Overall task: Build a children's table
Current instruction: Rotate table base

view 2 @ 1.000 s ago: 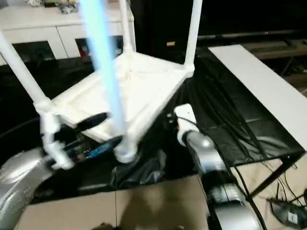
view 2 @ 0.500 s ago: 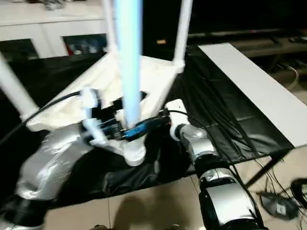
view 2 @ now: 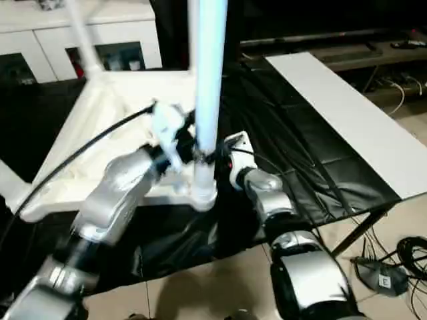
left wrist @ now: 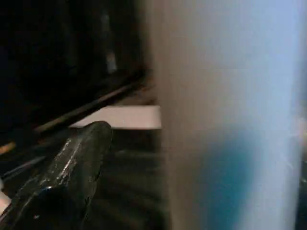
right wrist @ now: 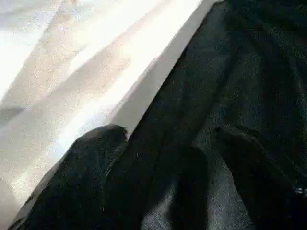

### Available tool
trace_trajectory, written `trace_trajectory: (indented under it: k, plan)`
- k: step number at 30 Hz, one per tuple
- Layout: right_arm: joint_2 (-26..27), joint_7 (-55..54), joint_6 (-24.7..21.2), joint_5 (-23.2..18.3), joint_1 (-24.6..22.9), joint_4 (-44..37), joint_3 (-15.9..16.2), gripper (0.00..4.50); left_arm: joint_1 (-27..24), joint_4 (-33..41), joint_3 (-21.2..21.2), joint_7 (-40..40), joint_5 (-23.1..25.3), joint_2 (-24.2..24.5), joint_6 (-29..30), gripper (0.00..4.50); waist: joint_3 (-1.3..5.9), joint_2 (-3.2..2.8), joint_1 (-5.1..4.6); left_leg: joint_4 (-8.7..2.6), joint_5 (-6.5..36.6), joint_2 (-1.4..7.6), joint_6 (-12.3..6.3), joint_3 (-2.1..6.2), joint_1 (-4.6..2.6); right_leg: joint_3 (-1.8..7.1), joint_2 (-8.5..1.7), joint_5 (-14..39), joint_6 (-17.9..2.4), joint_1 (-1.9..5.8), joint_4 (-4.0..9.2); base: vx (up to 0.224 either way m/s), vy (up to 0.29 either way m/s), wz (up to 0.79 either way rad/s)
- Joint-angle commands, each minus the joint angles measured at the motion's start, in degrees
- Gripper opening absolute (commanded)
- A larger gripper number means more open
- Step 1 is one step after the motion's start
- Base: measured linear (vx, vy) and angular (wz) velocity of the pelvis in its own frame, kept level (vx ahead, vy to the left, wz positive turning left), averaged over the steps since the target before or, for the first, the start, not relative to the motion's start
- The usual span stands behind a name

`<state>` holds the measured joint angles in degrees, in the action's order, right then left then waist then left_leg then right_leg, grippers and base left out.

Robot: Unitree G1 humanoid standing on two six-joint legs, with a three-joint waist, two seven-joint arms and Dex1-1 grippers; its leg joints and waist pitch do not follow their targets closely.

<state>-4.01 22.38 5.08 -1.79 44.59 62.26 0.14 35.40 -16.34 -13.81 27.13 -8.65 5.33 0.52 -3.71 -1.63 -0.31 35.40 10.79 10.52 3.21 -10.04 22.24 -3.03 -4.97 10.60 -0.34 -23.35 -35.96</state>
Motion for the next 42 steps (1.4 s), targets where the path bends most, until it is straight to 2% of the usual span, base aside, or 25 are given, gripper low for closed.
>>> trace_trajectory:
  k: [1,7,8,13,17,18,21,23,24,26,28,29,30,31,32,33,34,35,36,37,38,39,40,41,42]
  plan:
    - [1.27,-0.11,1.86,-1.65,2.0,-0.99,-0.68,3.81,1.49,-3.46,1.16,-3.97,2.46,-0.02,-0.74,4.47,4.5,0.01,0.78,-4.47,13.91,2.13,-2.16,0.68,-0.73,1.94,-2.98,10.36,-14.7,3.18,4.44,0.0,0.0,0.0]
    - [-1.64,2.4,1.21,-3.61,-3.79,-12.27,-2.52,3.81,1.31,-4.5,3.86,-3.87,0.78,-2.36,-3.19,4.47,4.51,-0.17,1.56,-4.33,11.8,2.17,-3.87,0.47,-0.71,2.0,-2.84,5.88,-15.59,3.24,4.3,0.0,0.0,0.0]
    - [-1.96,2.55,0.86,-3.96,-5.05,-14.82,-2.71,3.81,0.89,-4.25,4.16,-3.53,0.15,-2.69,-3.56,4.47,4.67,-0.68,1.93,-4.21,10.62,2.18,-4.16,0.53,-0.75,1.99,-2.83,4.08,-15.99,3.24,3.98,0.0,0.0,0.0]
    - [-4.34,1.86,-2.05,-4.95,-13.01,-30.75,-3.41,3.81,-4.04,0.26,6.09,-1.43,-5.18,-2.93,-1.82,4.47,4.79,-0.37,2.74,-4.24,8.87,2.19,-5.4,0.45,-0.65,1.91,-2.7,0.95,-15.77,3.5,3.87,0.0,0.0,0.0]
    - [-6.07,-0.96,-2.62,-2.68,-18.03,-38.29,-3.89,3.81,-7.9,3.65,5.89,-4.0,-3.53,-2.44,0.46,4.47,4.14,-0.59,2.32,-4.83,15.28,2.06,-3.08,0.45,-0.77,1.89,-2.63,12.88,-12.97,3.09,5.15,0.0,0.0,0.0]
    - [-6.28,-3.42,-5.68,-2.6,-21.45,-43.86,-5.52,3.81,-11.88,6.72,6.65,-5.7,-2.76,-1.86,1.27,4.47,3.82,-1.03,2.33,-5.05,17.3,2.13,-1.87,0.48,-1.0,1.95,-2.54,16.81,-11.5,2.79,5.61,0.0,0.0,0.0]
    - [-6.08,-6.25,-10.49,-2.35,-26.55,-52.53,-7.12,3.81,-18.22,10.98,9.42,-8.94,-2.15,-1.22,0.34,4.47,3.8,-0.64,2.02,-5.66,17.34,1.94,-1.62,0.69,-0.64,1.88,-2.41,21.8,-7.27,3.2,6.44,0.0,0.0,0.0]
    - [-6.03,-6.68,-12.33,-1.62,-30.73,-58.61,-6.39,3.81,-23.1,13.85,12.07,-11.53,-1.87,-0.94,-0.07,4.47,4.07,-0.82,1.72,-5.62,15.97,1.87,-1.31,0.9,-0.36,1.88,-2.33,22.04,-6.31,3.04,6.46,0.0,0.0,0.0]
    - [-5.4,-6.43,-13.51,-1.99,-35.3,-64.34,-5.1,3.81,-28.61,16.86,14.23,-13.0,-1.25,-0.2,-0.83,4.47,3.79,-0.63,1.18,-5.76,17.27,1.67,-1.29,0.9,-0.09,1.75,-2.29,24.43,-4.92,2.86,6.84,0.0,0.0,0.0]
    - [-5.19,-6.38,-14.23,-2.33,-37.62,-67.08,-4.15,3.81,-31.33,18.42,14.97,-14.07,-0.32,0.1,-1.1,4.47,3.45,-0.61,0.61,-5.9,18.48,1.6,-1.37,1.17,0.31,1.72,-2.37,28.49,-3.02,2.65,7.17,0.0,0.0,0.0]
    - [-5.13,-6.45,-15.06,-1.6,-40.61,-70.07,-2.0,3.81,-34.28,20.31,15.9,-16.69,1.81,0.07,-1.14,4.47,3.32,-0.55,0.31,-5.59,20.9,1.48,-0.71,1.27,-0.29,1.68,-2.19,34.14,-1.25,1.78,7.94,0.0,0.0,0.0]
    - [-4.95,-6.63,-15.64,-1.25,-41.57,-71.05,-1.21,3.81,-35.05,21.01,16.46,-18.22,2.42,-0.28,-0.59,4.47,3.1,-1.35,0.67,-7.28,21.94,1.04,-2.46,3.63,2.2,-1.19,-3.0,33.86,-1.69,3.69,6.97,-0.024,-0.029,0.18]
    - [-4.49,-6.99,-16.95,-1.19,-42.12,-71.96,-0.68,3.81,-35.41,21.66,16.7,-19.94,3.77,-0.34,-0.71,4.47,2.93,-1.15,-0.06,-7.33,23.78,1.15,-2.51,4.75,2.4,-1.93,-2.79,32.59,-1.91,3.52,6.91,-0.024,-0.029,0.18]
    - [-3.95,-7.29,-17.61,-1.16,-42.07,-72.32,-0.2,3.81,-34.99,22.09,17.01,-21.16,4.36,-0.57,-0.95,4.47,3.14,-1.64,-0.62,-7.79,28.33,1.8,-1.19,7.24,2.34,-3.28,-2.25,27.67,-3.91,3.96,6.53,-0.029,-0.034,0.41]
    - [-3.91,-7.29,-17.64,-1.18,-42.04,-72.33,-0.17,3.81,-34.93,22.1,17.03,-21.23,4.38,-0.6,-0.95,4.47,3.05,-2.86,-1.52,-9.56,33.58,3.56,-0.85,10.69,2.23,-4.09,-1.21,21.51,-5.98,4.55,4.58,-0.022,-0.078,0.51]
    - [-3.04,-7.4,-18.4,-1.66,-41.49,-72.49,0.38,3.81,-33.68,22.51,17.46,-22.69,4.7,-1.02,-0.94,4.47,2.92,-3.9,-1.37,-10.76,36.33,4.53,-0.82,12.64,1.49,-4.04,-0.43,18.36,-6.86,4.43,2.87,-0.022,-0.078,0.51]
    - [-2.84,-7.79,-18.48,-1.08,-41.14,-72.77,0.72,3.81,-33.04,23.13,17.31,-22.34,3.6,-1.49,-0.7,4.47,2.41,-4.39,-1.86,-12.47,39.56,6.08,-1.85,16.29,0.16,-3.1,0.86,13.29,-8.97,3.51,-1.21,-0.028,-0.126,0.56]
    - [-2.76,-8.0,-18.54,-0.75,-40.99,-72.94,0.87,3.81,-32.77,23.46,17.19,-22.12,3.03,-1.72,-0.57,4.47,2.1,-3.98,-2.06,-13.09,39.87,6.1,-2.35,17.63,0.25,-2.29,1.13,13.38,-9.46,3.45,-2.68,-0.038,-0.182,0.64]
    - [-1.78,-8.74,-19.15,-1.89,-40.53,-73.06,0.29,3.81,-32.32,24.32,16.33,-20.93,1.97,-1.98,0.04,4.47,2.3,-3.42,-0.28,-11.61,35.96,8.97,-3.64,14.23,-2.0,0.84,0.18,12.69,-9.43,0.85,-4.02,-0.038,-0.182,0.64]
    - [-1.63,-8.87,-19.35,-2.17,-40.44,-73.08,0.18,3.81,-32.33,24.47,16.06,-20.57,1.96,-1.93,-0.05,4.47,1.98,-2.6,-0.86,-11.55,33.65,7.21,-4.93,12.76,-0.24,2.09,0.11,12.76,-10.47,2.04,-2.73,-0.024,-0.274,0.46]
    - [-1.51,-9.07,-19.67,-2.64,-40.2,-73.15,0.02,3.81,-32.66,25.08,15.12,-18.65,1.27,-1.68,-0.54,4.47,1.77,-0.79,0.73,-4.0,26.68,-0.13,-3.65,7.35,-0.08,3.84,-1.63,24.0,-16.87,0.26,6.77,-0.086,-0.303,0.21]
    - [-1.69,-9.01,-20.0,-2.75,-40.19,-73.35,0.09,3.81,-33.24,25.62,14.72,-17.49,0.56,-1.57,-0.85,4.47,1.58,1.38,2.27,11.9,14.91,-4.95,-5.11,1.83,-1.37,3.59,-3.75,50.51,-11.76,-2.17,11.75,-0.086,-0.303,0.21]
    - [-1.83,-8.94,-20.16,-2.78,-40.21,-73.49,0.14,3.81,-33.62,25.97,14.54,-16.74,-0.12,-1.54,-0.92,4.47,2.07,0.99,3.02,10.54,10.9,-4.29,-5.87,2.73,3.16,6.65,-4.46,51.83,-5.98,2.5,9.24,-0.037,-0.217,-0.05]
    - [-2.33,-8.5,-19.71,-2.56,-40.41,-73.47,0.32,3.81,-34.52,26.7,13.82,-15.08,-0.98,-1.23,-1.34,4.47,1.56,2.21,4.14,8.27,8.2,-4.64,-4.53,3.21,3.82,6.8,-4.29,51.56,8.65,3.3,8.09,0.012,-0.182,0.02]
    - [-2.64,-8.23,-19.52,-2.36,-40.52,-73.52,0.46,3.81,-35.08,27.18,13.3,-14.16,-1.42,-0.99,-1.6,4.47,3.26,1.55,5.2,4.04,9.37,-4.11,-6.33,3.8,1.09,9.25,-3.7,41.04,15.23,3.41,7.38,0.012,-0.182,0.02]
